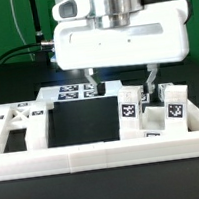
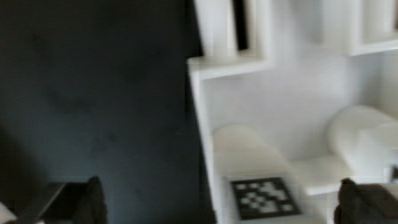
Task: Assemble chair
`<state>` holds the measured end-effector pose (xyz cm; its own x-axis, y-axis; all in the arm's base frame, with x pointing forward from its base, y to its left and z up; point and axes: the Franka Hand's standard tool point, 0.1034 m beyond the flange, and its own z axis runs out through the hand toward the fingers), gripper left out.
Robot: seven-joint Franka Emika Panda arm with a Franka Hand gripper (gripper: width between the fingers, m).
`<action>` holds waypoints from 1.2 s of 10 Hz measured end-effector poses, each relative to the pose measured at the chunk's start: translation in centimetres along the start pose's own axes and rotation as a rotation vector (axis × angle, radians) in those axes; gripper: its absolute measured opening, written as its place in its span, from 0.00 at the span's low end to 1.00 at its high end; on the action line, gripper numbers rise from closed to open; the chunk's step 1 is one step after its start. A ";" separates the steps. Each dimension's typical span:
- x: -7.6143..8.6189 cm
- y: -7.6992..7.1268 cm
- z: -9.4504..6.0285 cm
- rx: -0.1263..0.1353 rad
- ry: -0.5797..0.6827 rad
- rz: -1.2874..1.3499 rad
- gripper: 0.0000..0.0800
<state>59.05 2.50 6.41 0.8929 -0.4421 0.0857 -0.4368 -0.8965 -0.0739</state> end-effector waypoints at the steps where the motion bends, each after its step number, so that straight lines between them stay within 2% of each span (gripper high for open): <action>1: -0.1 0.0 0.5 -0.003 0.003 -0.003 0.81; 6: -0.3 -0.3 1.7 -0.012 0.007 -0.007 0.81; 10: -0.7 0.0 2.1 -0.016 0.008 -0.005 0.81; 12: -0.7 -0.7 2.7 -0.009 0.047 -0.011 0.81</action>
Offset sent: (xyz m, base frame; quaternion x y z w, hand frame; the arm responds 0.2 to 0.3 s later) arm 0.0097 0.0082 -0.0045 -0.0051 0.0075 -0.0028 1.0000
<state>58.98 3.51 3.72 0.8917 -0.4329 0.1326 -0.4281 -0.9015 -0.0642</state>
